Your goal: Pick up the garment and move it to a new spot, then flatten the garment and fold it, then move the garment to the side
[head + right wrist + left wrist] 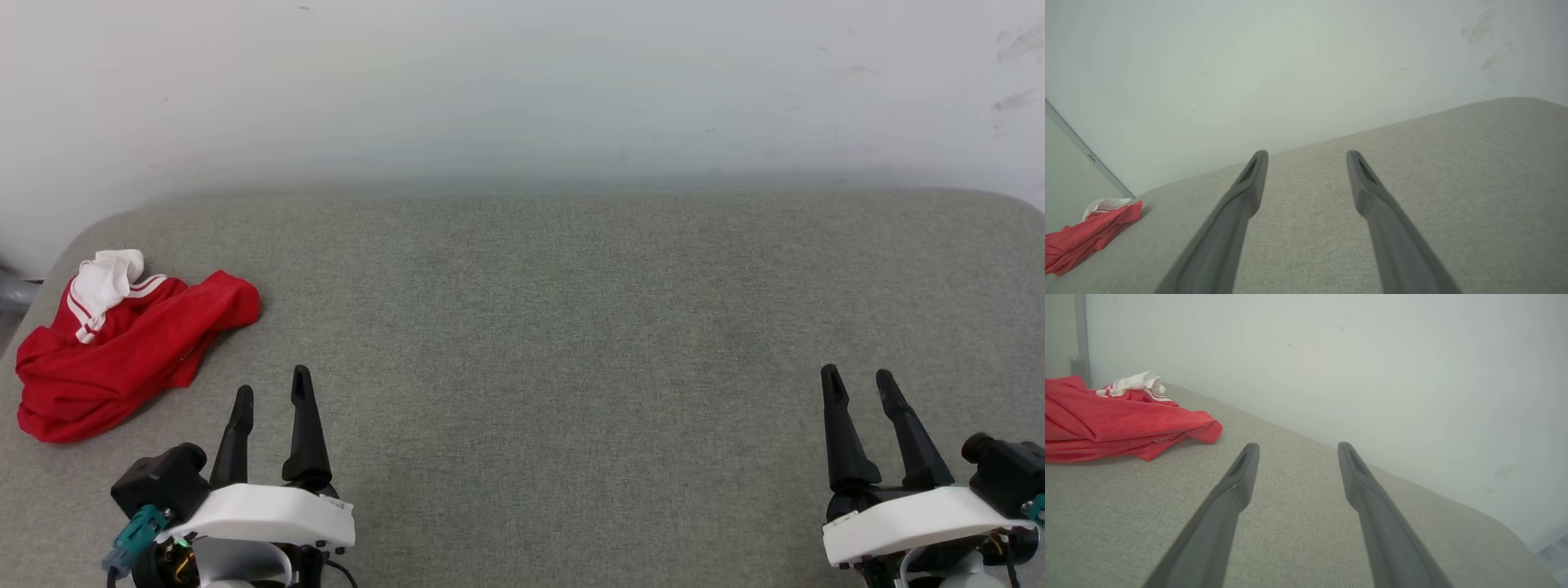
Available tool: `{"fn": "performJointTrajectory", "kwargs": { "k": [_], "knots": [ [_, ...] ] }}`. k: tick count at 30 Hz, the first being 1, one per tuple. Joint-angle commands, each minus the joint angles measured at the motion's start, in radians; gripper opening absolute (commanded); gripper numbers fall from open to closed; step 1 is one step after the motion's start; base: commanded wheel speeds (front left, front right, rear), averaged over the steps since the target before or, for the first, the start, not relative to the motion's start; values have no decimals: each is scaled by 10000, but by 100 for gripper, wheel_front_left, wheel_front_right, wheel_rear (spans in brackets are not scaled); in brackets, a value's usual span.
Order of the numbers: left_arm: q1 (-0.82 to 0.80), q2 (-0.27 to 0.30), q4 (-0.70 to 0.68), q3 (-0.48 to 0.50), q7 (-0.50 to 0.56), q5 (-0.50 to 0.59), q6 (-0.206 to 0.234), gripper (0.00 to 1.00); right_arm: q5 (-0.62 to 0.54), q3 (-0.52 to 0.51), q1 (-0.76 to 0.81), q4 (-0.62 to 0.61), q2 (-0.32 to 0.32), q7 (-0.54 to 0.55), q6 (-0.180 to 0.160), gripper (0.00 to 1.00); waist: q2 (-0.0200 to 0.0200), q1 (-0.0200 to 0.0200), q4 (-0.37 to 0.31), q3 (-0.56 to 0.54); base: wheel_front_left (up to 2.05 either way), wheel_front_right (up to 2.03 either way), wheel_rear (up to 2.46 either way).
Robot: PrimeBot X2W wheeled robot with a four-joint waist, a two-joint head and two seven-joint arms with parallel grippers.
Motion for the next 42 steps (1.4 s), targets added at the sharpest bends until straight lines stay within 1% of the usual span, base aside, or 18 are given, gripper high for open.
{"fn": "performJointTrajectory", "kwargs": {
  "k": [1,11,25,42],
  "knots": [
    [49,27,-122,-76,-120,411,34,100,-380,24,31,-157,-4,-114,1,100,0,0,4,0,0,0,0],
    [118,29,-115,-251,-362,1435,101,100,-1420,15,104,-164,-3,-362,0,100,0,0,4,19,0,0,0],
    [203,31,-127,-419,-651,2588,188,100,-2555,57,217,-210,-1,-666,-1,100,0,0,13,53,0,0,0],
    [314,33,-99,-507,-972,3511,87,100,-2844,-58,298,-250,3,-954,-1,100,0,0,33,86,0,0,0]
  ]
}}
